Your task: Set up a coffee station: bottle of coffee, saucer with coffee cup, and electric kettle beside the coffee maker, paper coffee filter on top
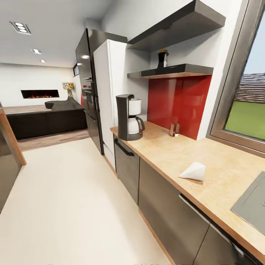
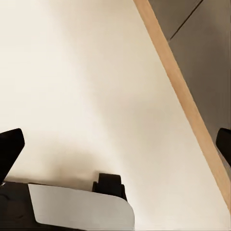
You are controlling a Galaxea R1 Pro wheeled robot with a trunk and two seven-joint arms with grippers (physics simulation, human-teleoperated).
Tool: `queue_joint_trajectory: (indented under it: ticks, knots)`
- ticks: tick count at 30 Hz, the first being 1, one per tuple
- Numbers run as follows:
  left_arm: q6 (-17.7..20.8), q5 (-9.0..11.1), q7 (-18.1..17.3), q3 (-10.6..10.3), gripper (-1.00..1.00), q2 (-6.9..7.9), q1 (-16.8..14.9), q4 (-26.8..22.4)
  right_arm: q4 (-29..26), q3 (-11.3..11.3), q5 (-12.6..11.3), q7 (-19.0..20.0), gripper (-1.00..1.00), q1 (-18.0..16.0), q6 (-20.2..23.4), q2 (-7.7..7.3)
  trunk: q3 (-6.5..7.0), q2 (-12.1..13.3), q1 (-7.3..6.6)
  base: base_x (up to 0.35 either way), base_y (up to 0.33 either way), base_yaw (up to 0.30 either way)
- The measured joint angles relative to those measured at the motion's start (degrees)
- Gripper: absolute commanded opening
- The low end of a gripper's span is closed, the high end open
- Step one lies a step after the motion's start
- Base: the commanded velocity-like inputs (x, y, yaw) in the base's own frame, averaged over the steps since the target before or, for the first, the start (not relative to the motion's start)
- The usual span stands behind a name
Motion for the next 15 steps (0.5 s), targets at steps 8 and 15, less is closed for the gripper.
queue_joint_trajectory:
  ticks: [8, 15]
  knots:
    - [0.0, 0.0, 0.0, 0.01, 1.0, -0.02, 0.0, 0.01, 1.02, 0.42, -0.02, 0.08, 1.0, 0.0, 0.0, -0.05, 0.0, 0.0, 0.02, -0.256, -0.131, 0.013]
    - [0.0, 0.0, 0.0, 0.01, 1.0, 0.0, 0.0, 0.01, 1.09, 0.49, -0.01, 0.09, 1.0, 0.0, 0.0, -0.01, 0.0, 0.0, 0.02, -0.277, -0.157, 0.001]
